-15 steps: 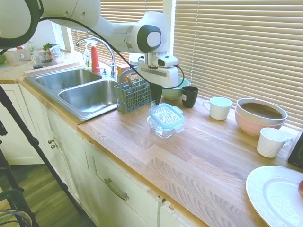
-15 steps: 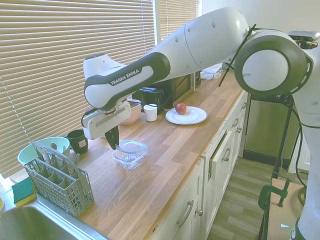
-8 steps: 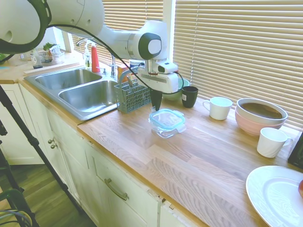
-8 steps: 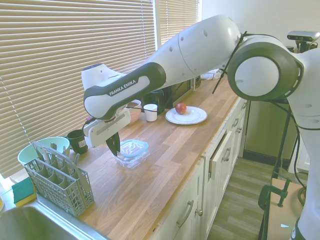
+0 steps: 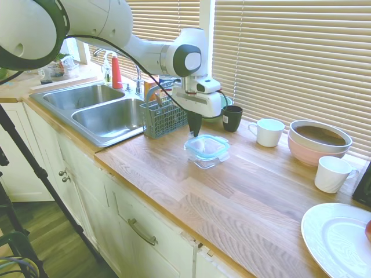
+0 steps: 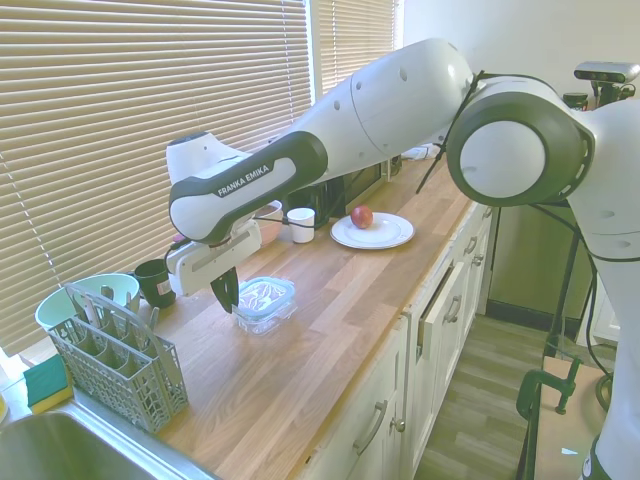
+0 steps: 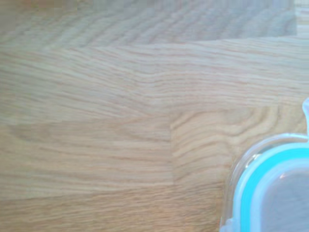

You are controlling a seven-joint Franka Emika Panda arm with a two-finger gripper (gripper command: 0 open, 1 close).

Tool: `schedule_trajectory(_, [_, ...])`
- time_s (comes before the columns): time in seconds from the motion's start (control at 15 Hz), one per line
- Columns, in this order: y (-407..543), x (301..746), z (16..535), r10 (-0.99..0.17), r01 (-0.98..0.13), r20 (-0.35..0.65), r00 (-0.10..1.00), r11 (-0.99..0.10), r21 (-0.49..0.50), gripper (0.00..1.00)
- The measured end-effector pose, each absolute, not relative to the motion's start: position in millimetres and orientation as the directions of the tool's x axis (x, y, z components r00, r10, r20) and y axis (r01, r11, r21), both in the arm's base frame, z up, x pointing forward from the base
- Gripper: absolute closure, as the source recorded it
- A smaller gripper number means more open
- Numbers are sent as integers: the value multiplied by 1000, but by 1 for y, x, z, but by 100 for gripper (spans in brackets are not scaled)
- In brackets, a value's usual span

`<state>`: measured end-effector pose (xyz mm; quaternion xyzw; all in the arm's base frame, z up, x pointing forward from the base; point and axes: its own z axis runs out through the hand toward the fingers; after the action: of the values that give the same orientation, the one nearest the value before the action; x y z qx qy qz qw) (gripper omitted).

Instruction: Cover the lid of the food container

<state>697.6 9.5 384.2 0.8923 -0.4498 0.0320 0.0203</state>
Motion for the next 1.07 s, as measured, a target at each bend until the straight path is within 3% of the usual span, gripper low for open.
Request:
schedule_trajectory(0.33, [4, 707, 393, -827, -827, 47, 560, -561, -23, 100])
schedule_trajectory(0.4, [4, 707, 392, -828, -828, 42, 559, -560, -16, 0])
schedule_trajectory(1.07, [-2, 708, 384, -839, -839, 22, 544, -543, 19, 0])
